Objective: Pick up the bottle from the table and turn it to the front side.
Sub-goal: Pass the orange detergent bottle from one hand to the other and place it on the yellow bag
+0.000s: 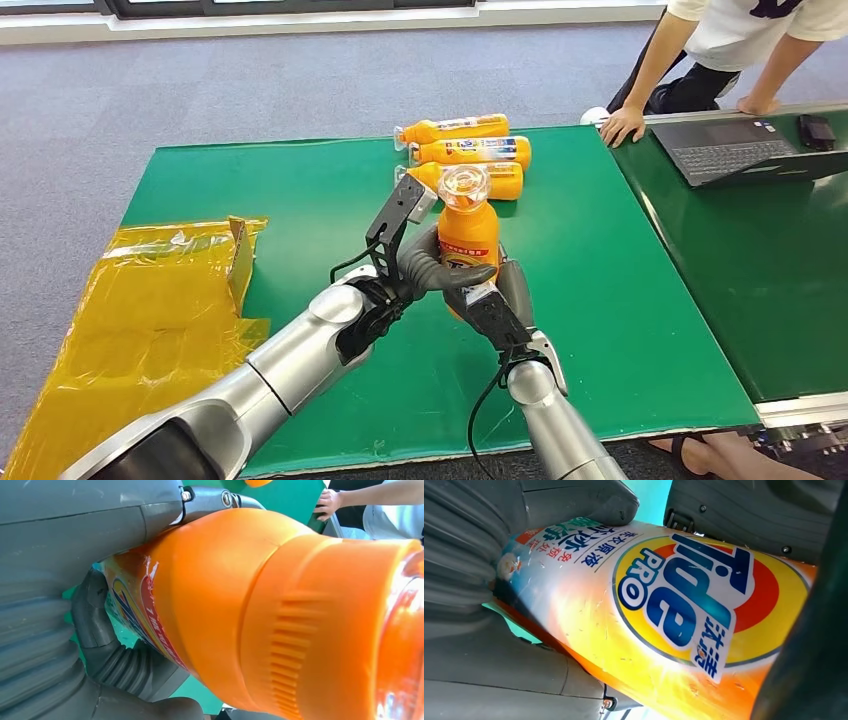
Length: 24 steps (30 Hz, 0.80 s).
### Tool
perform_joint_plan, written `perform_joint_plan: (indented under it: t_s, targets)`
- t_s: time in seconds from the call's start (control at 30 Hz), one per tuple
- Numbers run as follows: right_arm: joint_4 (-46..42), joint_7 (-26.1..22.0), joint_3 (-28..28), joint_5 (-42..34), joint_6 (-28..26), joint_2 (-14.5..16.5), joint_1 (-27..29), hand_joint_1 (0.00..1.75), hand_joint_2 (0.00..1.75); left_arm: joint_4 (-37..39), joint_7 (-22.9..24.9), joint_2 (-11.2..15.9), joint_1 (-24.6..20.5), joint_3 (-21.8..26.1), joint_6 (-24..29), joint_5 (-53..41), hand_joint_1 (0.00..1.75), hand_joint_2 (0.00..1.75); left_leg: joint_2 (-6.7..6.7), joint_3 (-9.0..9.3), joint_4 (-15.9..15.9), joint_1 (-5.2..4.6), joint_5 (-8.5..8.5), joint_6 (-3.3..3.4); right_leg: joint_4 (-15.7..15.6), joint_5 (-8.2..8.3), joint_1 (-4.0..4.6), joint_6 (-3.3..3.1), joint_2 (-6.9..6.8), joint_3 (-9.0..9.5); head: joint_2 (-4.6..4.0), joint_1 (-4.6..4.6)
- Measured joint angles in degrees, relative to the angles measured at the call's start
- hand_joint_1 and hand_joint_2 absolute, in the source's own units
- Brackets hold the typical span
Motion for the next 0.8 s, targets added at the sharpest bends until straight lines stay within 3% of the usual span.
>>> perform_joint_plan:
  t_s: [0.8]
  targets:
    - [6.57, -1.81, 0.99, -3.21, 0.95, 1.22, -3.35, 1.75, 1.75, 1.54, -0.60, 0.15, -0.96, -2.72, 3.39, 3.80, 0.00, 1.75, 0.00, -0.05, 0.00, 0.00, 0.02, -0.01, 0.02, 0.01, 0.00, -0.01, -0.01, -0.05, 0.00, 0.01]
